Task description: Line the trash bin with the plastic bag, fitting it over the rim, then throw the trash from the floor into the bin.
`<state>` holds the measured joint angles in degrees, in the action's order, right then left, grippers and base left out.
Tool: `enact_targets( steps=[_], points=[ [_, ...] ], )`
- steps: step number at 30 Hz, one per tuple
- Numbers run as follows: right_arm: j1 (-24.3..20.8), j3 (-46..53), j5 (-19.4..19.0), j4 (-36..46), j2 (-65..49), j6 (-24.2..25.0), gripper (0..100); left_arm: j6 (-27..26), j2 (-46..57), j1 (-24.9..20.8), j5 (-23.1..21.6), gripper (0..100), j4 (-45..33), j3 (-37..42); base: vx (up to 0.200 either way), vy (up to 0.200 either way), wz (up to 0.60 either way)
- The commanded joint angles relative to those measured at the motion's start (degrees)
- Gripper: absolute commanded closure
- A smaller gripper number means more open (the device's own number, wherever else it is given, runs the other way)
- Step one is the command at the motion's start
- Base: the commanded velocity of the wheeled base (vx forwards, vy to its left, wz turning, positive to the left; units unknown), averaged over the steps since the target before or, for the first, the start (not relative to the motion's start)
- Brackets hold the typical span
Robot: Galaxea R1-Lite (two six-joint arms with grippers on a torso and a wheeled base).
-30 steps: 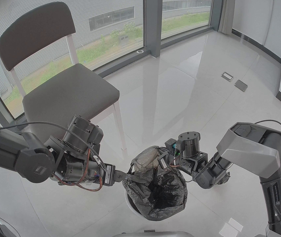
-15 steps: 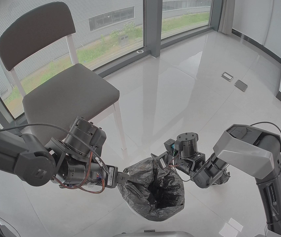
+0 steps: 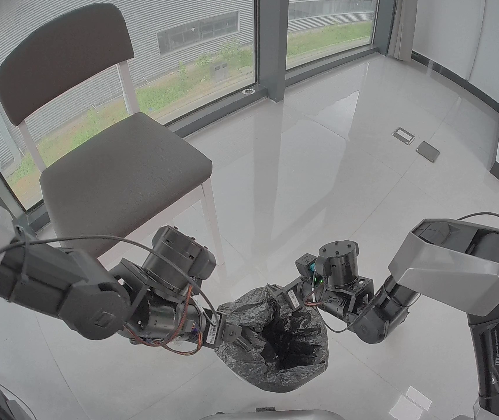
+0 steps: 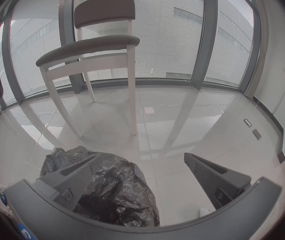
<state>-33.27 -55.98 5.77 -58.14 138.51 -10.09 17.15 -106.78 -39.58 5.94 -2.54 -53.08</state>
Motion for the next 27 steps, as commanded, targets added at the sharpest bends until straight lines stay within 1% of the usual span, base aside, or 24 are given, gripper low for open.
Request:
enact_targets(
  steps=[1,4,6,11,14,17,20,23,27],
  points=[
    [-0.66,6.32,0.03,-0.31,-6.94,-0.1,0,-0.45,-7.74,-0.23,0.22,0,-0.1,-2.56,0.0,0.0,0.0],
    [-0.66,7.9,0.12,-0.31,-8.7,-0.01,0,-0.45,-10.29,0.21,0.22,0,-0.19,-4.23,0.0,0.0,0.0],
    [-0.57,9.4,0.12,-0.4,-10.28,0.07,0,-0.54,-12.49,0.12,0.92,0,-0.45,-6.78,0.0,0.0,0.0],
    [-0.13,11.07,0.12,-1.01,-11.95,0.07,0,-0.89,-16.62,-0.06,1.71,0,-0.89,-10.12,0.0,0.0,0.0],
    [0.05,11.95,0.12,-1.19,-12.74,0.07,0,-1.86,-18.82,0.21,3.03,0,-0.98,-11.17,0.0,0.0,0.0],
    [0.22,13.18,0.12,-1.19,-13.79,0.07,0,-4.14,-21.46,0.91,3.99,0,-1.68,-15.74,0.0,0.0,0.0],
    [0.4,13.35,0.12,-1.19,-14.23,-0.01,0,-4.5,-23.21,1.97,5.23,0,-3.79,-18.82,0.0,0.0,0.0],
    [0.48,13.35,0.12,-1.19,-14.41,-0.01,0,-4.67,-23.65,2.32,5.84,0,-5.46,-19.61,0.0,0.0,0.0],
    [0.48,13.26,0.03,-1.19,-14.32,-0.01,0,-4.94,-24.44,2.32,6.19,0,-5.73,-20.49,0.0,0.0,0.0]
  ],
)
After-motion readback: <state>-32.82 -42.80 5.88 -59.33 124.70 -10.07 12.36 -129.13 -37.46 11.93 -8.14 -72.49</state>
